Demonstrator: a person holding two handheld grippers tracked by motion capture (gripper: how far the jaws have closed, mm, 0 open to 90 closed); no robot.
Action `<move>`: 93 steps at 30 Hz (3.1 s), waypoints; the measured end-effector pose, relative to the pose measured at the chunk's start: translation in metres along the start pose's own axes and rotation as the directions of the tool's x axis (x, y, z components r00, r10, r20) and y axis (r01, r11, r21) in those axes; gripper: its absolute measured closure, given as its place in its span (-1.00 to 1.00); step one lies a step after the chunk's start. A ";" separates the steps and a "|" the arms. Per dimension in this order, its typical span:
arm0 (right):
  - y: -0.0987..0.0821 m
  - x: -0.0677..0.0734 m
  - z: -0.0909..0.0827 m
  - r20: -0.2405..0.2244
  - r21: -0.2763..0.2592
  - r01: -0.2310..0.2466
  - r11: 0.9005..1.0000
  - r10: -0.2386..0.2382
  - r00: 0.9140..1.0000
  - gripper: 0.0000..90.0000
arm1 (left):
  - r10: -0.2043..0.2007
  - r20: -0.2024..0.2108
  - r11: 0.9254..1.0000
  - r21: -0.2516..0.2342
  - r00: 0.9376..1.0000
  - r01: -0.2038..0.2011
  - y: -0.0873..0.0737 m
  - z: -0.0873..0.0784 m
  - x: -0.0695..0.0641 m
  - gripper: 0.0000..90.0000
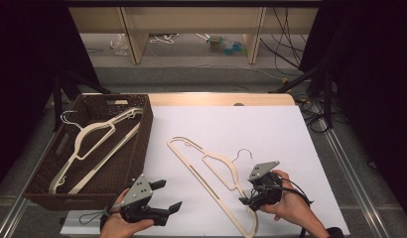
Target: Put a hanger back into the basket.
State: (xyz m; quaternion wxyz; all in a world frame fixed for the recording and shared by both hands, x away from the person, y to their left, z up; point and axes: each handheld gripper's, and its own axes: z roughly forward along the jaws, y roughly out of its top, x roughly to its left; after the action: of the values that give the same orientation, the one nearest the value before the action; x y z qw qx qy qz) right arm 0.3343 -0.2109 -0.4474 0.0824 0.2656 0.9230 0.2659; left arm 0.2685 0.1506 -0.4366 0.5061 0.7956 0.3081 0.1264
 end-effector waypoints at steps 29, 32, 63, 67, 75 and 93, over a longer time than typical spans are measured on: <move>0.029 -0.005 0.032 -0.003 0.307 -0.002 0.952 0.003 1.000 0.04 | 0.006 0.015 0.999 0.036 1.000 -0.007 -0.005 0.006 -0.002 -0.58; 0.034 -0.004 0.034 0.003 0.339 0.009 0.941 -0.011 1.000 0.06 | 0.015 0.018 0.999 0.037 1.000 -0.016 -0.005 0.007 -0.002 -0.58; 0.038 -0.024 0.032 -0.109 0.380 0.153 0.912 -0.121 0.987 0.77 | 0.034 0.023 0.998 0.054 0.999 -0.035 -0.007 0.007 -0.001 -0.56; 0.040 -0.022 0.034 -0.081 0.393 0.119 0.912 -0.095 0.992 0.77 | 0.028 0.028 0.998 0.053 0.999 -0.030 -0.007 0.010 -0.002 -0.56; 0.043 -0.019 0.035 -0.068 0.410 0.225 0.884 -0.216 0.974 0.78 | 0.031 0.029 0.998 0.055 0.999 -0.032 -0.005 0.017 -0.001 -0.56; 0.050 0.010 0.000 -0.066 0.372 0.338 0.865 -0.338 0.939 0.79 | -0.101 0.044 0.967 0.239 0.994 0.087 0.018 0.097 0.034 -0.40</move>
State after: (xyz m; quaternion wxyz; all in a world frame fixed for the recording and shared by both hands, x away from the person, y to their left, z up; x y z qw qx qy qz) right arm 0.3481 -0.1698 -0.4212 0.0755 0.1110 0.9888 0.0643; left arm 0.3515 0.0952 -0.4684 0.4214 0.8379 0.3442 0.0426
